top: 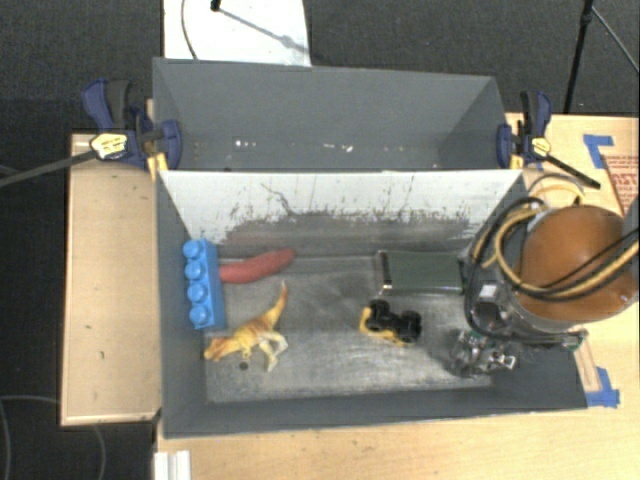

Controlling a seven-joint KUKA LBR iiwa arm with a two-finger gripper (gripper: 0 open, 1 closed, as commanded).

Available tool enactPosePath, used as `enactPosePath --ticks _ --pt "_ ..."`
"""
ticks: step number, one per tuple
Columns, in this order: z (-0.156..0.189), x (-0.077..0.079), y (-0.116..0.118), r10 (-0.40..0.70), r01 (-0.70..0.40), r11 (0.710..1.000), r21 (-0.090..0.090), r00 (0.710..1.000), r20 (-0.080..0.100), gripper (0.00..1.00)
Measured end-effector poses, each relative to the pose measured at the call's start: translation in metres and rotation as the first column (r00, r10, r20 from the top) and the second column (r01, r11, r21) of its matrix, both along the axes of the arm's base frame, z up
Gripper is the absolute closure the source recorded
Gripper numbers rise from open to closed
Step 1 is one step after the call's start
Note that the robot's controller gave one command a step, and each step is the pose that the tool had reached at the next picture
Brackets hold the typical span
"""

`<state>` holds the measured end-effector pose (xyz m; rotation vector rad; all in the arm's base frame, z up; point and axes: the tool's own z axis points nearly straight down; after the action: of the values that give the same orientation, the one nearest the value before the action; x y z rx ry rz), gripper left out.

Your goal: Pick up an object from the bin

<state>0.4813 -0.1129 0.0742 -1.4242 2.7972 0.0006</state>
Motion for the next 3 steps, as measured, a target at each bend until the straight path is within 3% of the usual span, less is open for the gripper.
enactPosePath --ticks 1,3 --pt "0.0011 0.0023 0.0008 0.003 -0.003 1.000 0.001 1.000 0.008 0.00" --pt "0.0011 0.0022 0.0008 0.005 -0.005 1.000 0.001 1.000 0.007 0.00"
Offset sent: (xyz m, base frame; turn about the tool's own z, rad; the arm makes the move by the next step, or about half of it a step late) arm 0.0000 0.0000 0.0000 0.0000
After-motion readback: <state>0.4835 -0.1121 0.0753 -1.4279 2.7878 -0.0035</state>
